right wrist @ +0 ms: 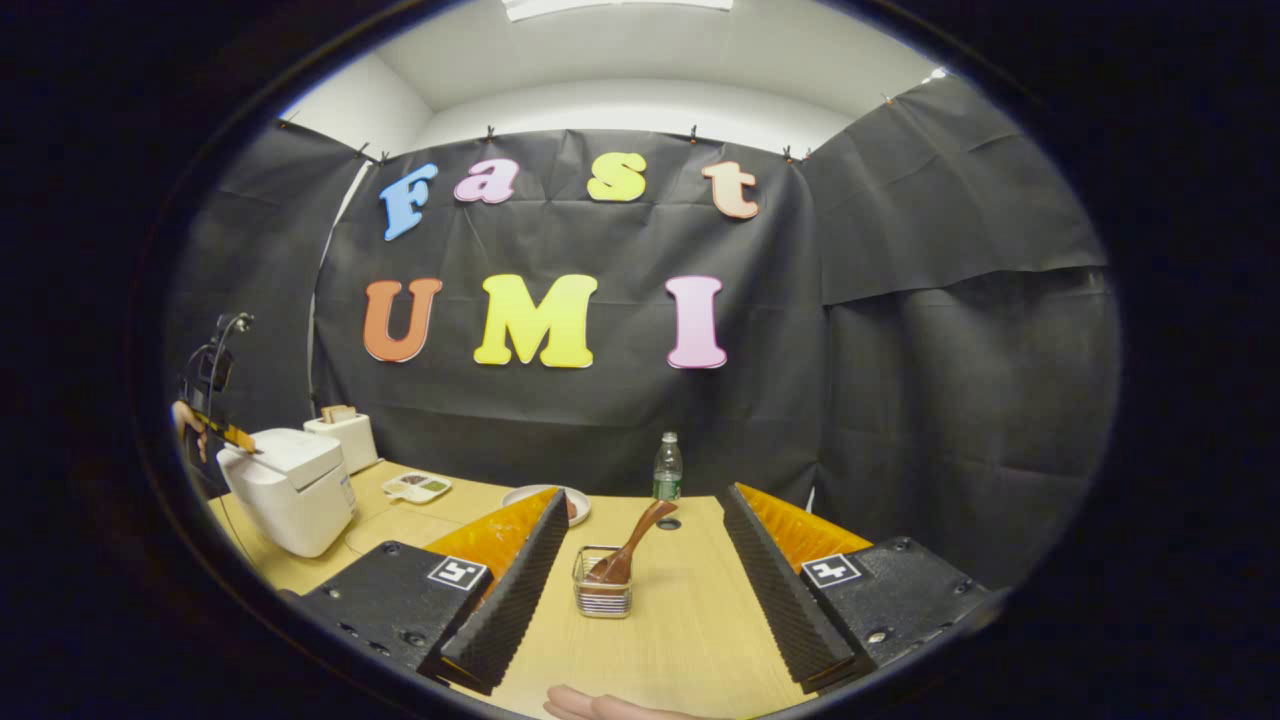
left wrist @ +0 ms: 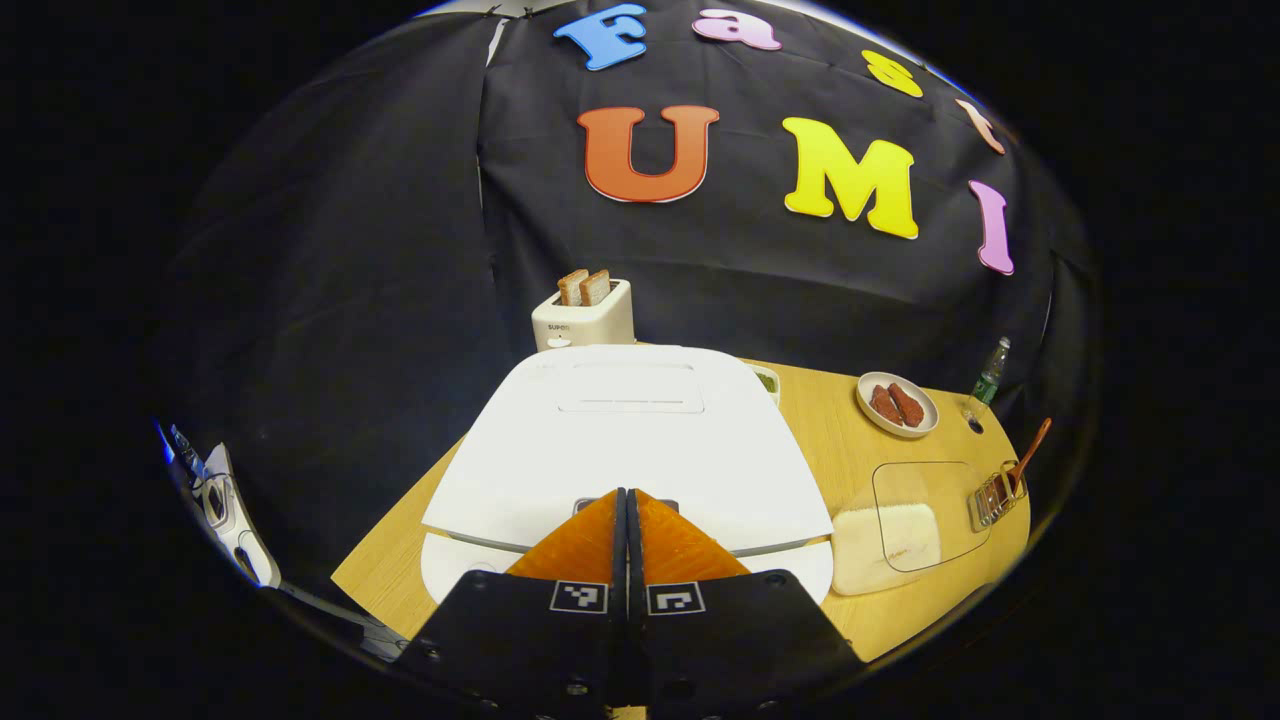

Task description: Close the left gripper, press the button to open the rice cooker; take a wooden spoon from the chopstick holder with the right hand, scoop a spoonful of rice and pour it into the rice cooker, then put the wooden spoon back into the chopstick holder.

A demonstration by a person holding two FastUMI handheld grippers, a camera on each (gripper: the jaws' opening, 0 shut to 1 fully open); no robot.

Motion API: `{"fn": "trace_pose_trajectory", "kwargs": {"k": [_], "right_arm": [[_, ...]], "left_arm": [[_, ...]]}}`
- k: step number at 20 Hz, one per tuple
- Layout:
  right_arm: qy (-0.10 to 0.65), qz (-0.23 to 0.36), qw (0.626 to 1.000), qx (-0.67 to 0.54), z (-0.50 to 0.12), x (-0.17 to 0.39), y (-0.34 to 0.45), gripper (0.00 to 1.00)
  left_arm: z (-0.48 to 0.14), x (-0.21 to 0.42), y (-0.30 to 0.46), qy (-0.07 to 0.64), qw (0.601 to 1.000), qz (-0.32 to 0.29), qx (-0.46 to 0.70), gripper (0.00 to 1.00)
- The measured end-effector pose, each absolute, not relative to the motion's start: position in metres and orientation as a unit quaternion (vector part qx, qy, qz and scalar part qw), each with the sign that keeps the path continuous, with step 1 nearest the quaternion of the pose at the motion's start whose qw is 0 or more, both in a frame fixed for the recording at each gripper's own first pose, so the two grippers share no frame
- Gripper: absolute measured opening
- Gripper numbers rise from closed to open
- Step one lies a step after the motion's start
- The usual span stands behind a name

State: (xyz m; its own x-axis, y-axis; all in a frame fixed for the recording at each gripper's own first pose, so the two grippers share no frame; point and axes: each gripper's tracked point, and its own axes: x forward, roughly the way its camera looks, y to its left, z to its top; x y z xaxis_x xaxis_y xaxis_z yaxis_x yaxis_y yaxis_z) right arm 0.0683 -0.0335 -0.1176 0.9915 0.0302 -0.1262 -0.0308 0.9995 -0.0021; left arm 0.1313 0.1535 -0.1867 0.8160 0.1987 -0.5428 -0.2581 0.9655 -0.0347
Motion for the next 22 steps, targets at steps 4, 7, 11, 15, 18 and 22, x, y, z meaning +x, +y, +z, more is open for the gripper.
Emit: {"fn": "trace_pose_trajectory", "kwargs": {"k": [4,7,11,15,18,22], "right_arm": [[0.072,0.013,0.997,0.003,-0.124,0.071,-0.035,0.99],[0.079,0.011,0.997,0.005,-0.13,0.075,-0.036,0.99],[0.09,0.008,0.996,0.006,-0.142,0.079,-0.038,0.99],[0.105,0.004,0.994,0.012,-0.155,0.086,-0.039,0.99],[0.116,0.005,0.993,0.018,-0.167,0.093,-0.036,0.99],[0.128,0.01,0.991,0.022,-0.185,0.109,-0.034,0.99]], "left_arm": [[-0.157,0.137,0.157,0.233,0.963,0.118,-0.058,0.0],[-0.129,0.135,0.158,0.192,0.973,0.123,-0.04,0.0],[-0.098,0.112,0.141,0.146,0.982,0.113,-0.037,0.05],[-0.075,0.082,0.11,0.099,0.991,0.091,-0.011,0.97],[-0.062,0.059,0.092,0.062,0.993,0.095,0.01,0.96],[-0.062,0.031,0.063,0.046,0.996,0.074,0.006,0.96]]}}
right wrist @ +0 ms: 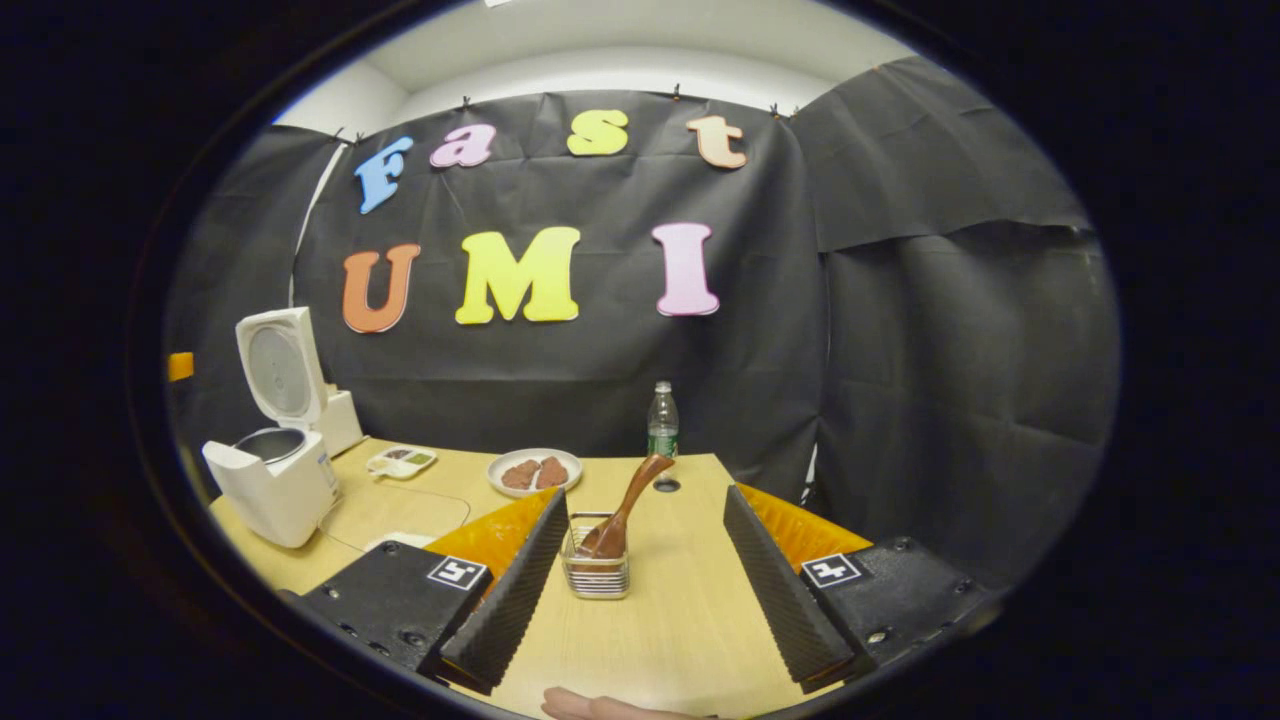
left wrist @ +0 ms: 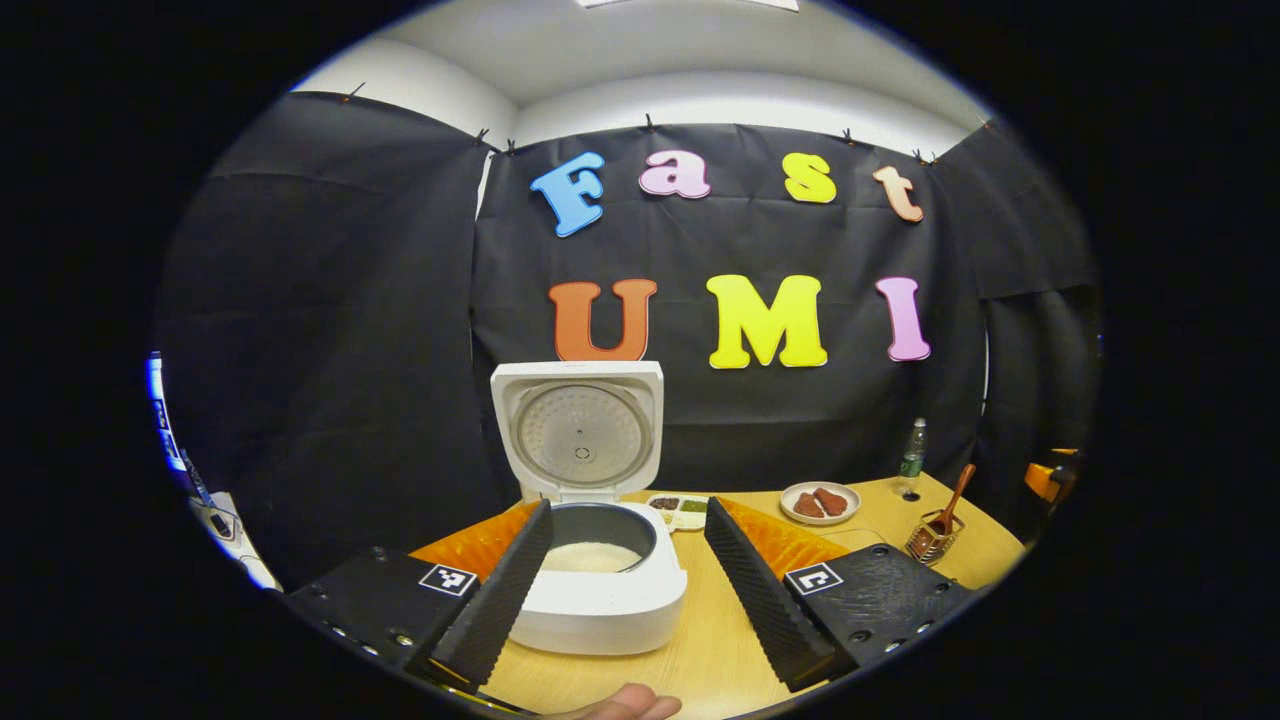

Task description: Close the left gripper, press the button to open the rice cooker; take a wooden spoon from the chopstick holder with the right hand, scoop a spoonful of rice and pour it into the rice cooker, then put the wooden spoon back into the chopstick holder.

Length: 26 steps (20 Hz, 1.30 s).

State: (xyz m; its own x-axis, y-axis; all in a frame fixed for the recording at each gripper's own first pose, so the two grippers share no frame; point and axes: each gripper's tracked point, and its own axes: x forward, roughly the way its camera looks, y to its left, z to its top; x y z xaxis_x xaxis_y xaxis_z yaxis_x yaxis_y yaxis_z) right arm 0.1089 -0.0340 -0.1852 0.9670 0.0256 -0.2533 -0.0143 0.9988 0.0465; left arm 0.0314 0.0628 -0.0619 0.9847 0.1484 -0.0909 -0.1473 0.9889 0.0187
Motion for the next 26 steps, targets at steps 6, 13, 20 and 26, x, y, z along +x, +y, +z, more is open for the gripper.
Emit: {"fn": "trace_pose_trajectory", "kwargs": {"k": [6,13,20,26], "right_arm": [[0.131,0.019,0.991,0.034,-0.218,0.162,-0.037,0.99],[0.185,0.047,0.977,0.092,-0.283,0.232,-0.027,0.99],[0.224,0.058,0.962,0.148,-0.322,0.291,-0.013,0.98],[0.243,0.085,0.949,0.181,-0.343,0.314,0.014,0.8]], "left_arm": [[-0.082,0.005,0.028,0.036,0.998,0.06,0.005,0.96],[-0.094,-0.008,0.024,0.026,0.998,0.047,-0.031,0.96],[-0.083,-0.018,0.044,0.008,0.998,0.063,-0.017,0.93],[-0.078,-0.021,0.036,0.01,0.999,0.049,0.003,0.93]]}}
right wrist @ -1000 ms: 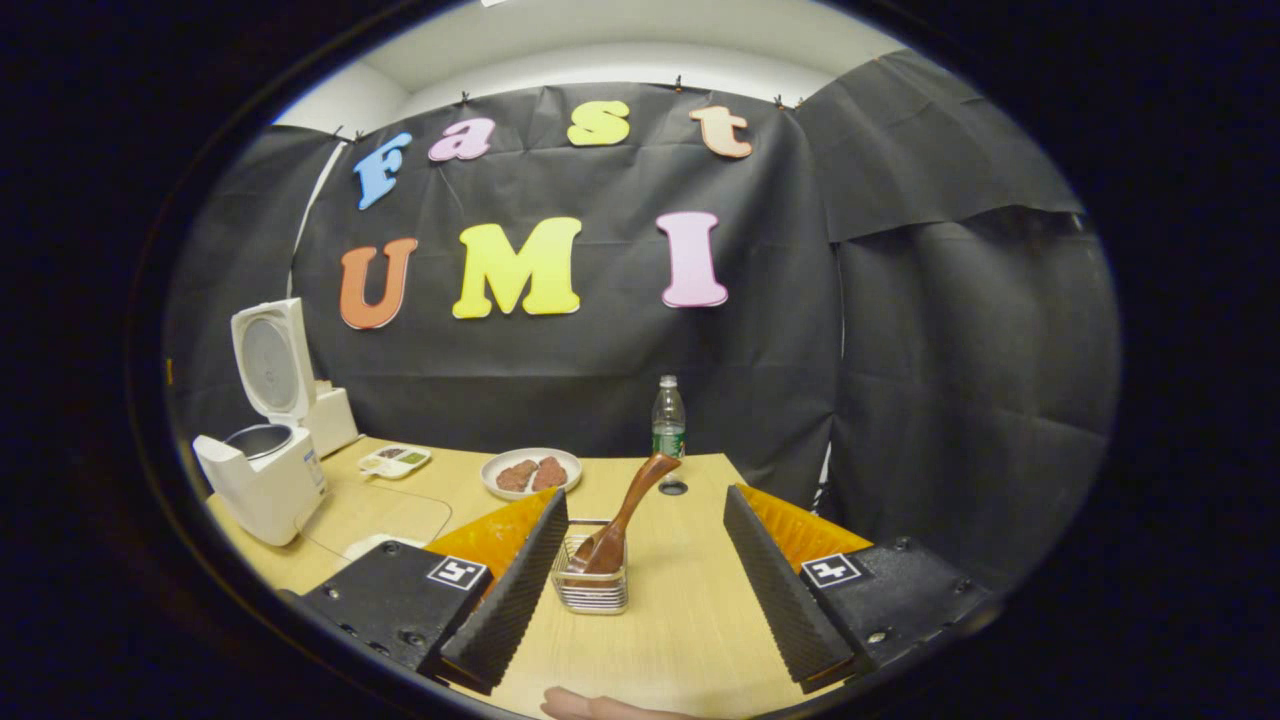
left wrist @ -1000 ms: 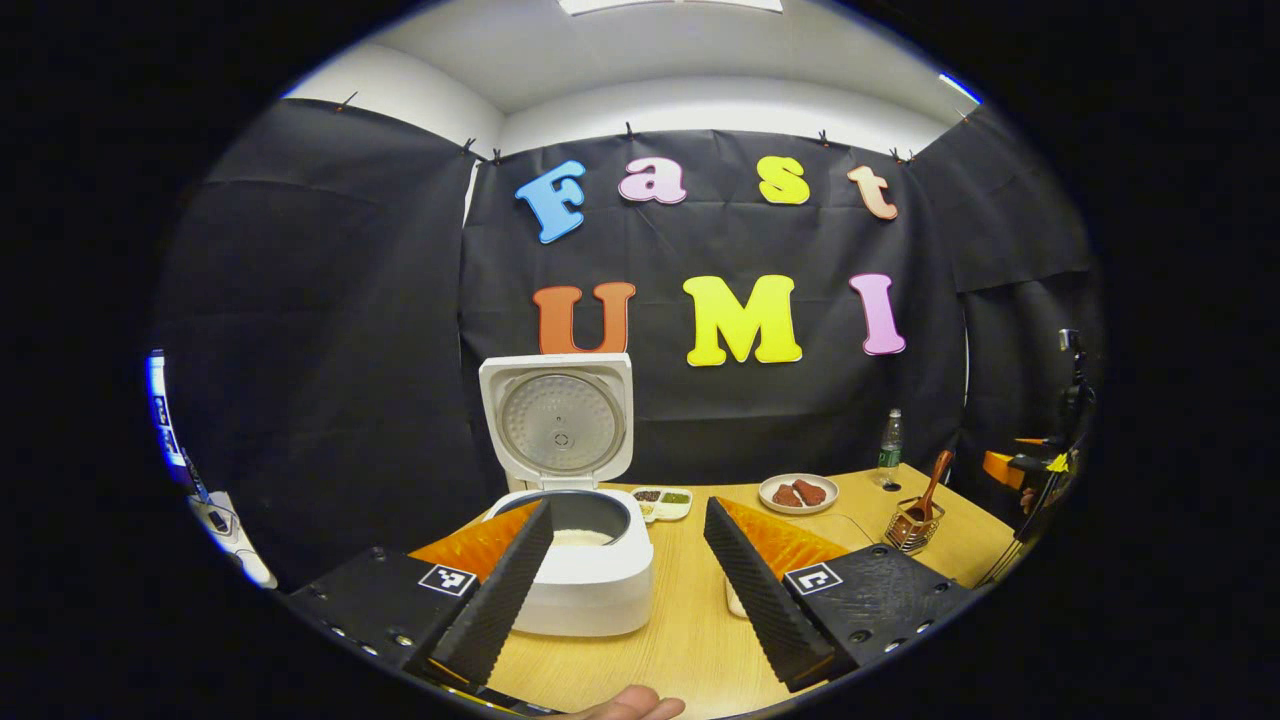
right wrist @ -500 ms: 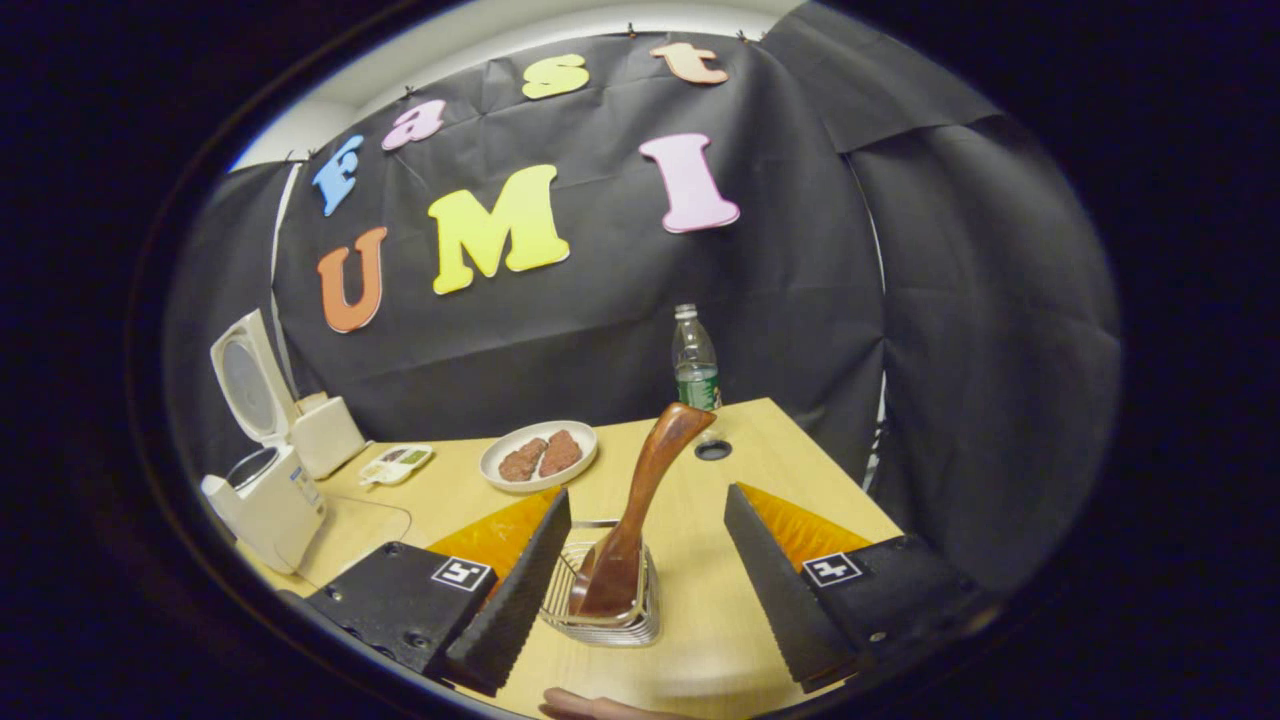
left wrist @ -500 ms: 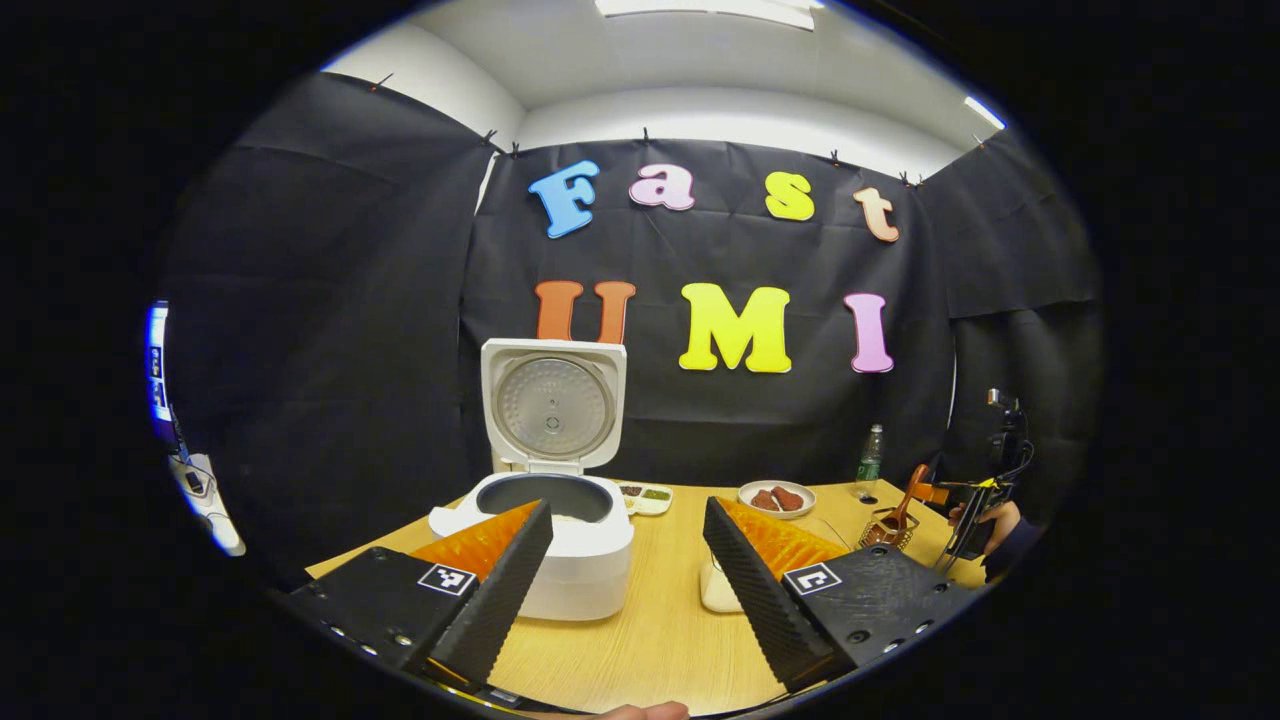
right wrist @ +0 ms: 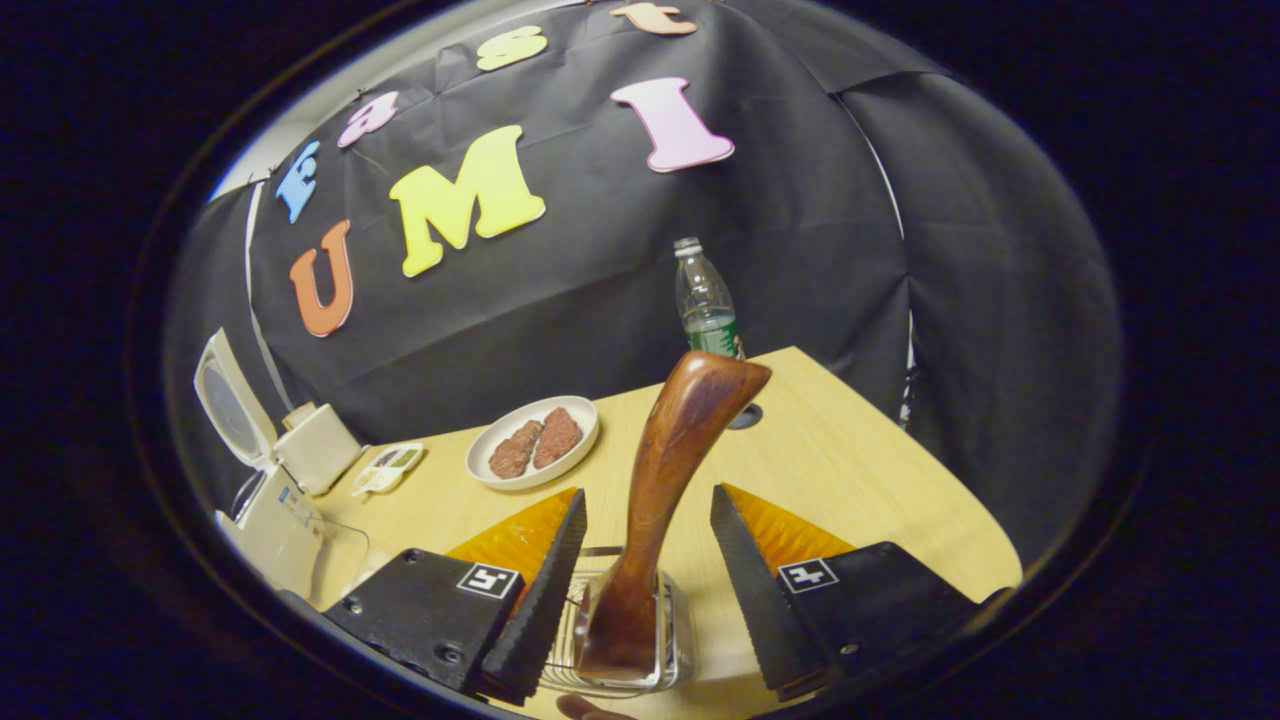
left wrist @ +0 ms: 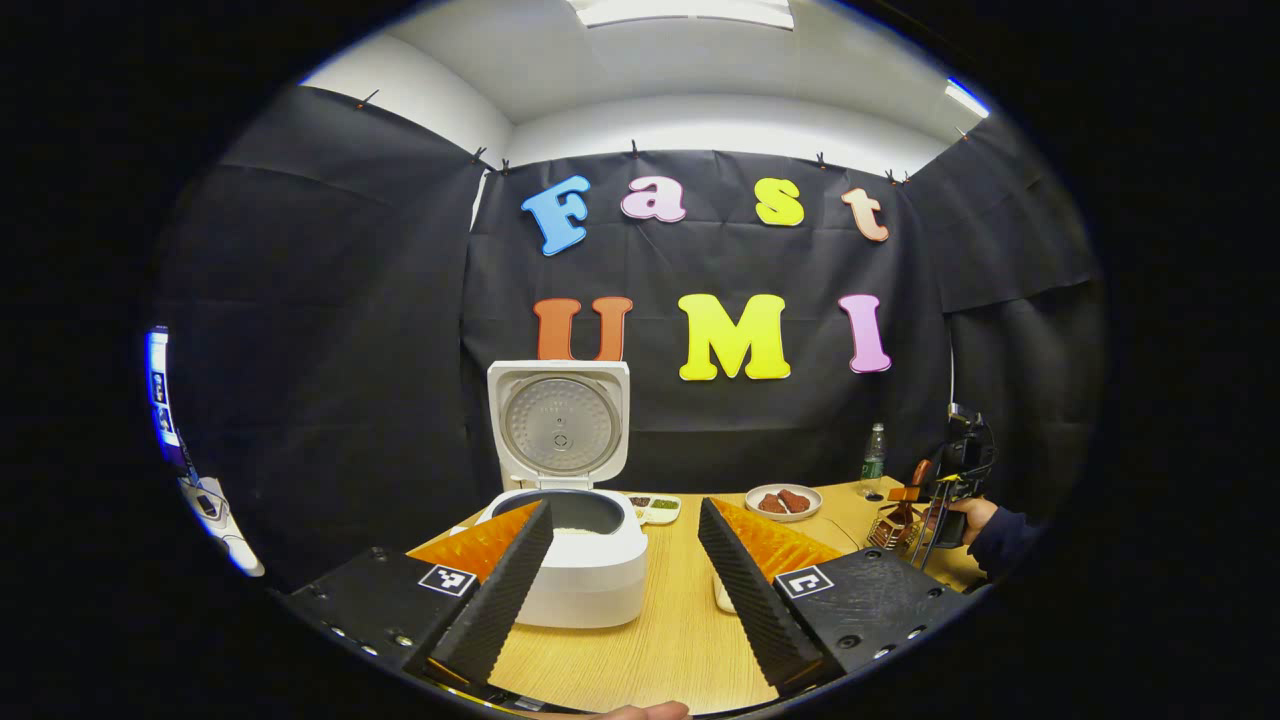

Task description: Close the left gripper, press the button to open the rice cooker; take a wooden spoon from the chopstick holder with the right hand, scoop a spoonful of rice and pour it into the rice cooker, then put the wooden spoon back into the chopstick holder.

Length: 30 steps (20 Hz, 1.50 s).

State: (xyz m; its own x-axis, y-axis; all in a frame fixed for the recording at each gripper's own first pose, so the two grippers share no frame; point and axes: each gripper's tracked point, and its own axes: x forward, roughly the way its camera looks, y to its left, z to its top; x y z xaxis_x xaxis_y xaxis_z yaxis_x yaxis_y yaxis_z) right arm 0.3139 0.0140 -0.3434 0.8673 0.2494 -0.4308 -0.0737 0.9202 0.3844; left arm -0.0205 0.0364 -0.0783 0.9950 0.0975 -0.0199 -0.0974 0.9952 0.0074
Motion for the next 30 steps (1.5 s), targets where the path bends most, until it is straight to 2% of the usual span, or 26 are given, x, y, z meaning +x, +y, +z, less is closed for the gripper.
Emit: {"fn": "trace_pose_trajectory", "kwargs": {"k": [3,4,5,11,14,17,20,24,30], "right_arm": [[0.237,0.054,0.949,0.201,-0.34,0.319,0.004,0.36],[0.233,0.06,0.947,0.213,-0.336,0.319,0.01,0.22],[0.228,0.055,0.949,0.208,-0.332,0.313,0.01,0.17],[0.151,0.052,0.977,0.143,-0.263,0.296,0.007,0.1],[0.125,0.056,0.982,0.127,-0.222,0.281,0.022,0.11],[0.116,0.05,0.988,0.09,-0.2,0.27,0.04,0.1],[0.109,0.085,0.986,0.094,-0.178,0.261,0.08,0.11],[0.1,0.092,0.987,0.081,-0.165,0.256,0.113,0.12],[0.118,0.107,0.986,0.058,-0.181,0.248,0.172,0.13]], "left_arm": [[-0.072,-0.016,0.038,0.015,0.999,0.049,0.011,0.93],[-0.066,-0.015,0.041,0.009,0.998,0.054,0.012,0.93],[-0.06,-0.014,0.044,0.0,0.998,0.06,0.01,0.93],[-0.053,0.0,0.047,-0.008,0.999,0.051,0.013,0.93],[-0.052,0.007,0.062,-0.015,0.997,0.076,0.016,0.94],[-0.059,0.009,0.063,-0.007,0.997,0.072,0.004,0.94],[-0.06,0.006,0.068,-0.007,0.997,0.071,0.0,0.94],[-0.062,-0.001,0.075,-0.01,0.997,0.072,0.008,0.94],[-0.064,-0.01,0.082,-0.012,0.997,0.073,0.003,0.94]]}}
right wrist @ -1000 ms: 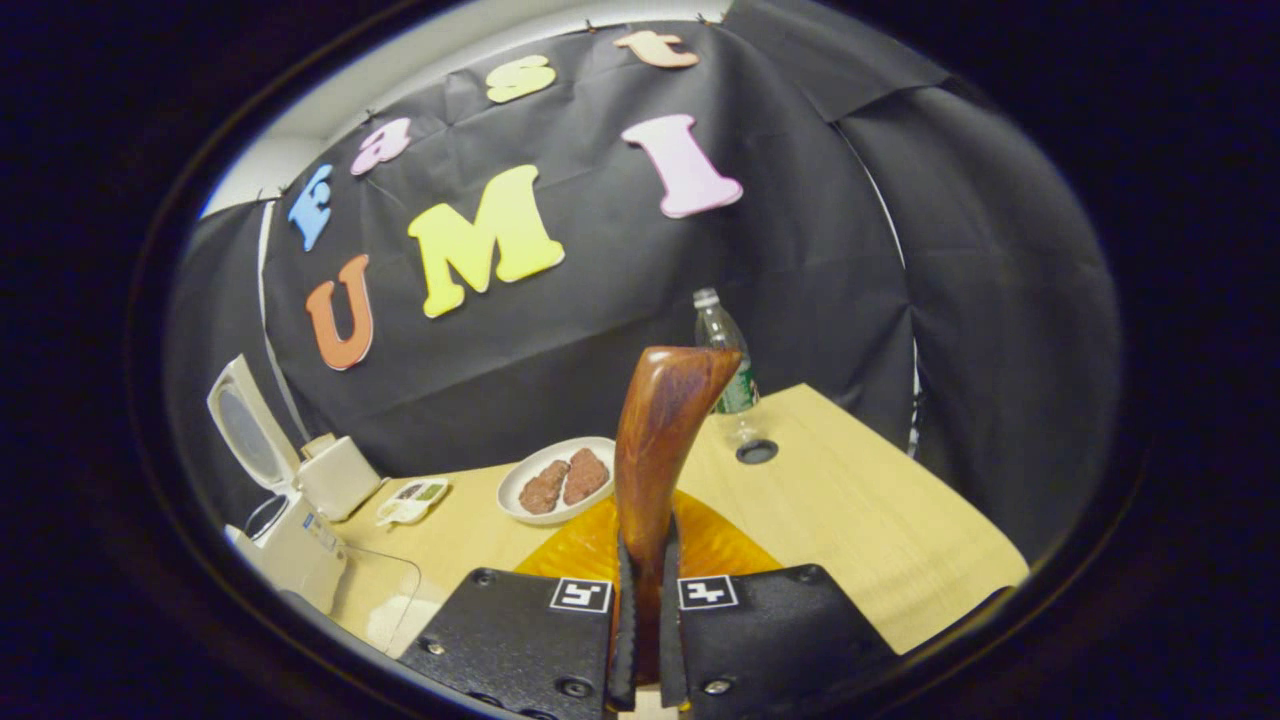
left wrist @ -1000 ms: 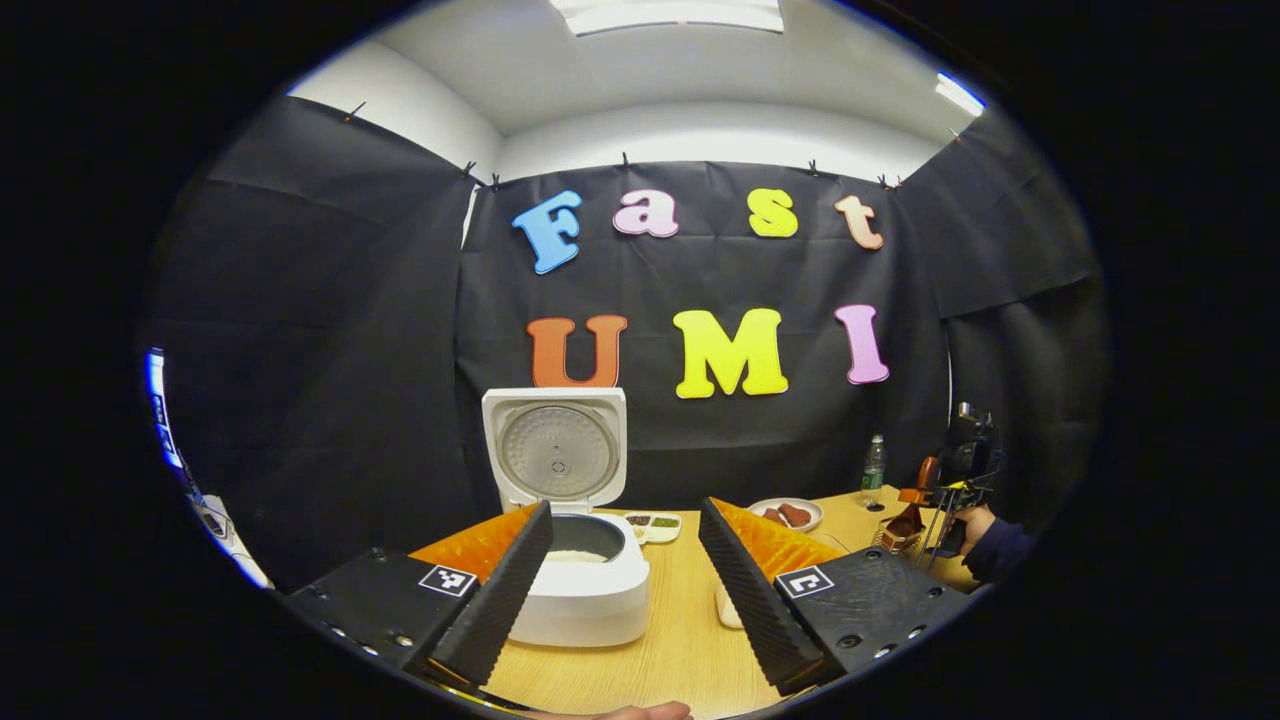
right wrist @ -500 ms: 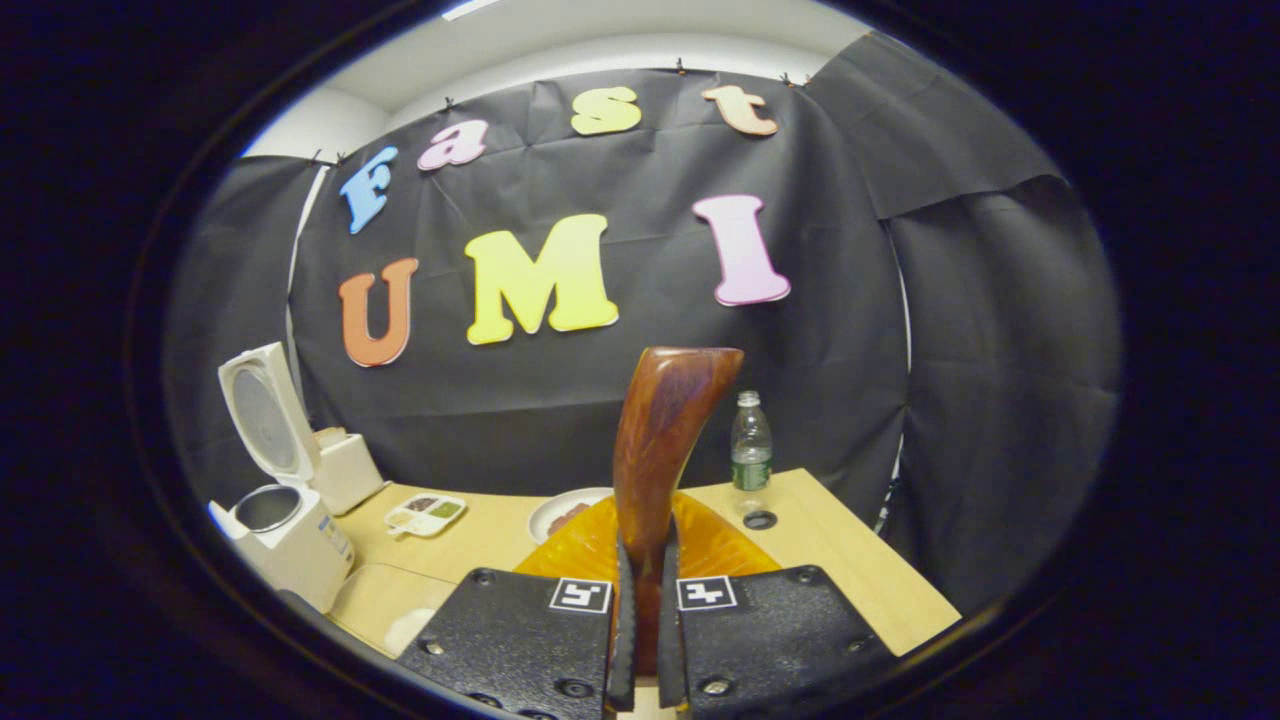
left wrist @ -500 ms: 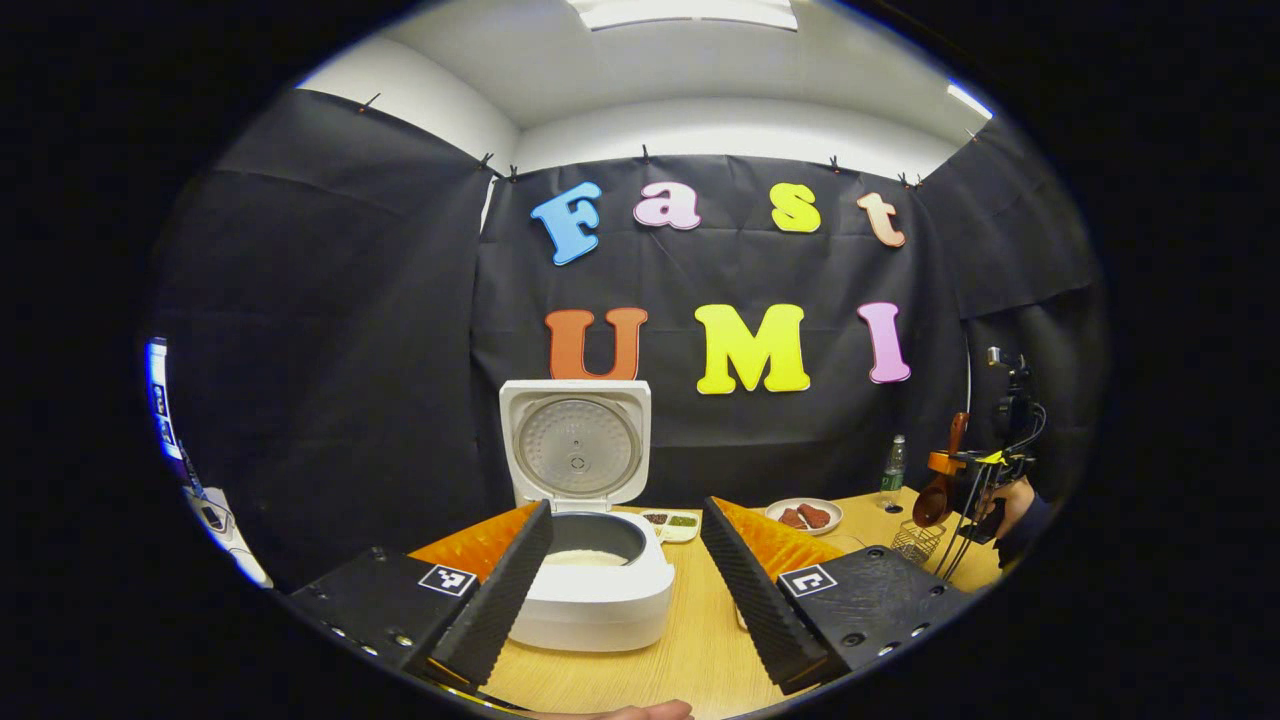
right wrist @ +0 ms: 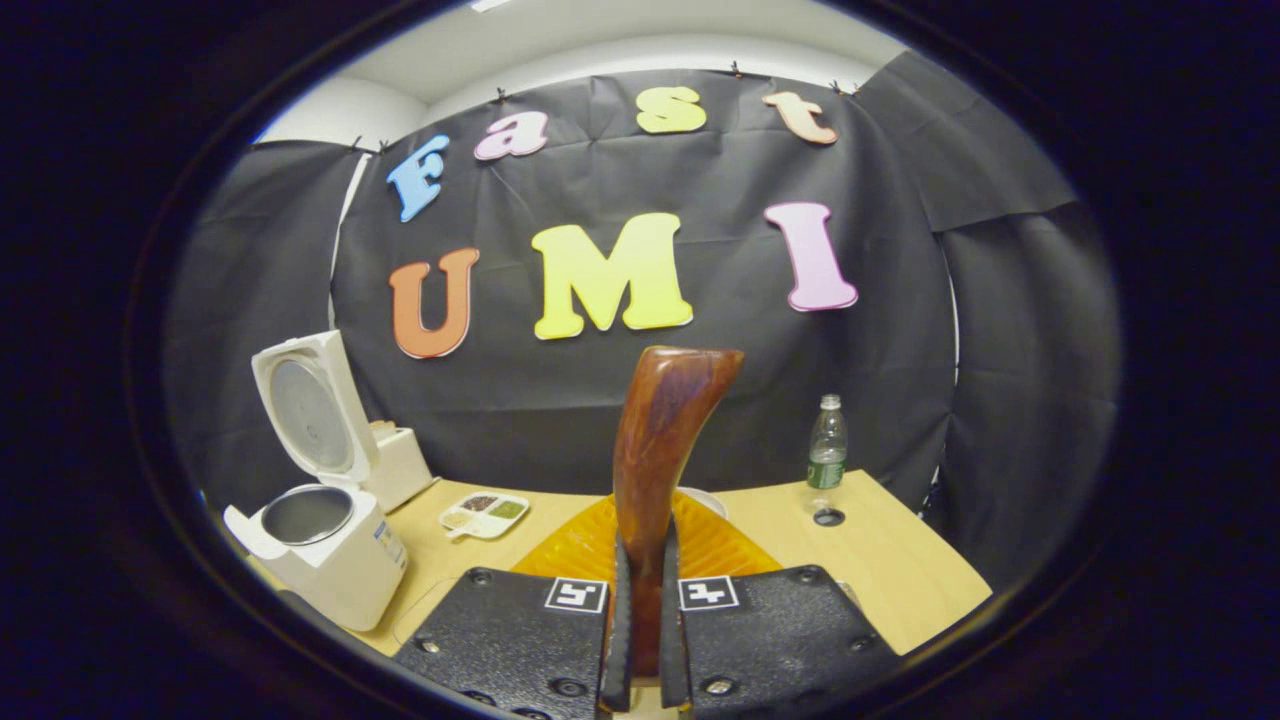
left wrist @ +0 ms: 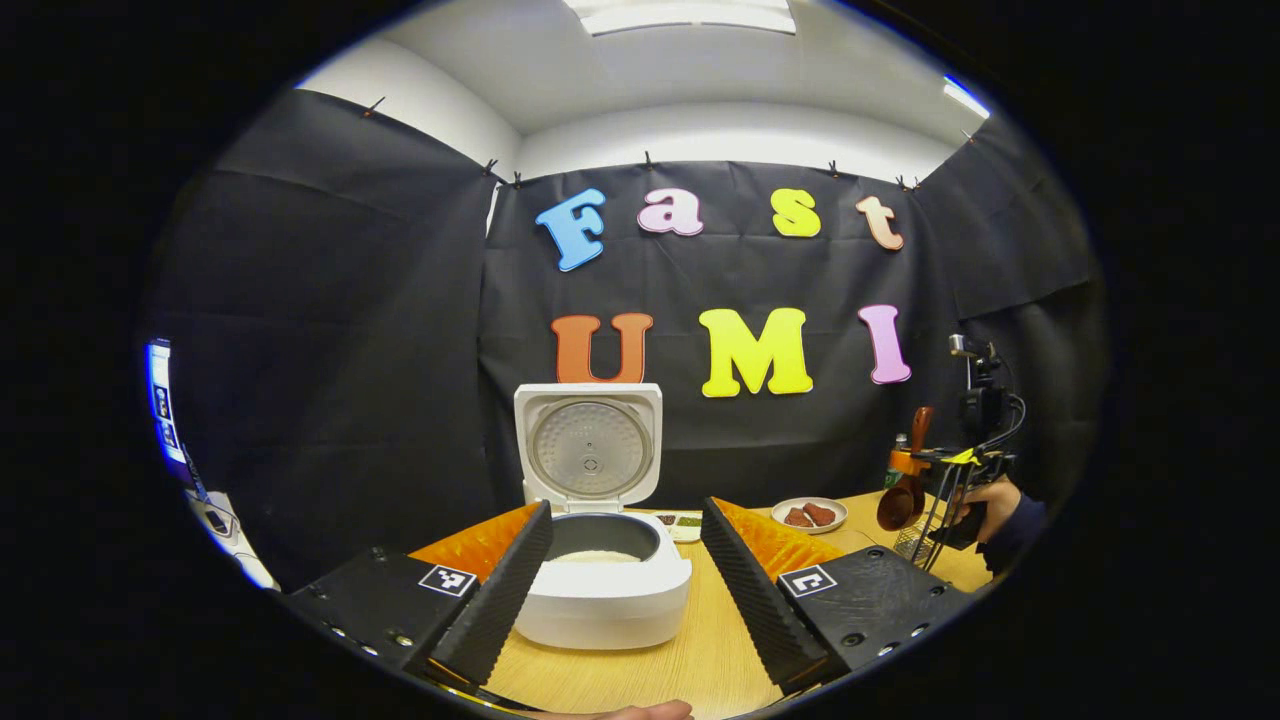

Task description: Close the left gripper, press the button to open the rice cooker; take a wooden spoon from the chopstick holder with the right hand, scoop a spoonful of rice and pour it into the rice cooker, then put the wooden spoon back into the chopstick holder.

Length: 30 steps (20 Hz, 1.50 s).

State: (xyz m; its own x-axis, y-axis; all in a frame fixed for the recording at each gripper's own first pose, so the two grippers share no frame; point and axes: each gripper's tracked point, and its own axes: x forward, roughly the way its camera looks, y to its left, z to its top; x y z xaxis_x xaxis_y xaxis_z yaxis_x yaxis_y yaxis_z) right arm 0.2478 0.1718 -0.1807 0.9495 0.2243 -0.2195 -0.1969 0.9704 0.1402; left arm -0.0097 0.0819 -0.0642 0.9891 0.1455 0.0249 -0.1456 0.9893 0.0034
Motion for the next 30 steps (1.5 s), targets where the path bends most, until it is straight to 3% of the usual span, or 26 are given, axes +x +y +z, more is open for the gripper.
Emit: {"fn": "trace_pose_trajectory", "kwargs": {"k": [7,14,17,19,26,30], "right_arm": [[0.129,0.131,0.983,0.011,-0.228,0.243,0.237,0.13],[0.162,0.088,0.982,-0.051,-0.283,0.252,0.244,0.12],[0.211,0.079,0.97,-0.085,-0.316,0.25,0.243,0.12],[0.252,0.102,0.958,-0.096,-0.333,0.237,0.252,0.12],[0.285,0.135,0.949,-0.007,-0.33,0.216,0.275,0.12],[0.294,0.196,0.935,0.035,-0.326,0.209,0.312,0.12]], "left_arm": [[-0.076,-0.006,0.083,-0.002,0.998,0.065,0.008,0.94],[-0.086,-0.005,0.088,0.001,0.998,0.061,-0.001,0.94],[-0.094,-0.002,0.091,0.007,0.998,0.06,-0.006,0.94],[-0.097,-0.002,0.092,0.009,0.998,0.059,-0.003,0.94],[-0.1,-0.003,0.096,0.008,0.998,0.059,-0.009,0.94],[-0.097,-0.004,0.096,0.005,0.998,0.059,-0.004,0.94]]}}
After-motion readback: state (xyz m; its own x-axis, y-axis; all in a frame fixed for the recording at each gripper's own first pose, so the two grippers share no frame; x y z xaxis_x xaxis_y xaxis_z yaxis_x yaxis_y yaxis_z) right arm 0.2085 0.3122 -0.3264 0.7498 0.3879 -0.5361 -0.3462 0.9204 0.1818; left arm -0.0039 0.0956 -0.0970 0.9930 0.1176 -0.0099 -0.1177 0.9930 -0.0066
